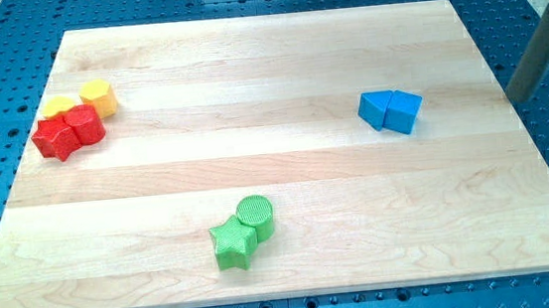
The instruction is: Arrange the blue blocks horizontally
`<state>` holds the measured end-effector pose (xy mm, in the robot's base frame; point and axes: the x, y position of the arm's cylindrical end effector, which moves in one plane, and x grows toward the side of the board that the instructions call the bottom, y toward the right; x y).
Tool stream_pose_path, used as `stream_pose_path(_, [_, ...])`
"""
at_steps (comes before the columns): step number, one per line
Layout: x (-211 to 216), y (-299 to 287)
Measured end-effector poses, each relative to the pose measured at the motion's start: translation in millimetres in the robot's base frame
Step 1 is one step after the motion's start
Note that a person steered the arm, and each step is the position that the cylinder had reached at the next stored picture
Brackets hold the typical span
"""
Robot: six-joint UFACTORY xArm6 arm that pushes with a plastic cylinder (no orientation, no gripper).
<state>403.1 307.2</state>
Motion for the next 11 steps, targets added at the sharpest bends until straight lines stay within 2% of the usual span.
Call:
stream_pose_path(3, [44,-188])
stream_pose_path(4, [34,-262])
stream_pose_path(5, [48,-246])
stream_pose_path(6, [43,-188])
stream_pose_path(7, [20,-185])
stream_pose_path(8, [9,-245])
stream_pose_path(9, [2,-347])
stream_pose_path(10, [21,-328])
stream_pose_path(11, [-1,-330])
